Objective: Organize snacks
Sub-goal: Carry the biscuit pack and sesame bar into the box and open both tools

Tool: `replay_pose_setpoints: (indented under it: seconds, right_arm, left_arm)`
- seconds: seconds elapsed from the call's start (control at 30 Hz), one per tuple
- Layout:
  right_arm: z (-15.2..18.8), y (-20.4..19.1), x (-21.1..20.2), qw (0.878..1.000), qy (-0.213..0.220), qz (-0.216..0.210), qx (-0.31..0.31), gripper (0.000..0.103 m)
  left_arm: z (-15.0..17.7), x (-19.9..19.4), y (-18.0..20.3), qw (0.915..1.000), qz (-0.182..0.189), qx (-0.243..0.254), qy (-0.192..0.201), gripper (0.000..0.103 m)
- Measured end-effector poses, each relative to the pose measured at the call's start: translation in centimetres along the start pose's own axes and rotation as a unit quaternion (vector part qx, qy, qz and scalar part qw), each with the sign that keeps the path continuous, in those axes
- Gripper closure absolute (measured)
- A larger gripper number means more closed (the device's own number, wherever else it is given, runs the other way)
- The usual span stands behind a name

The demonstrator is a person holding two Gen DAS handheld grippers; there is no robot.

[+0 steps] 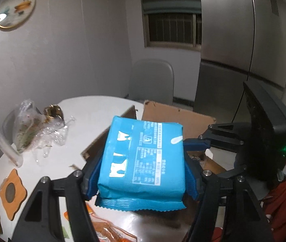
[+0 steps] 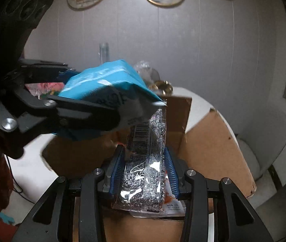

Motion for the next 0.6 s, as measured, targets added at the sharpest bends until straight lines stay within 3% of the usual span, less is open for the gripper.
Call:
replay_pose_setpoints:
  seconds: [0.1,0.23,0.43,0.6]
  right_arm:
    - [0.3,0.5,1.2,1.000,-0.020,-0.019,0.005,0.067]
    - [0.3,0.5,2.4,0.999,-0.038,-0.015,-0.002,0.067]
    - [0.2,1.0,3.8,0.998,-0.055,-0.022,-0.015,0.066]
    - [0.5,0.8,4.2,0.998,-0.058,-0.020,-0.028,0.062]
  left_arm:
    - [-0.1,1.9,0.0,0.9997,-0.001,0.003,-0.025,0.039]
    - [0.0,4.2,-0.6,0.9986,-0.012,-0.001,-0.051,0.039]
    - [0.3,5.8,-0.9,0.9975,-0.024,0.006,-0.066,0.038]
    - [-0.1,6.1,-0.9,0.9979,-0.032,0.011,-0.054,0.037]
Point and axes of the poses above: each gripper's, at about its wrist camera, not at the fingertips, and x roughly the way its jaws point, y to its right, z to its underside, the point moved 5 cm from there along x, roughly the way its jaws point, and after that the axes turned 12 degrees about -x, right-handed, at the moved point
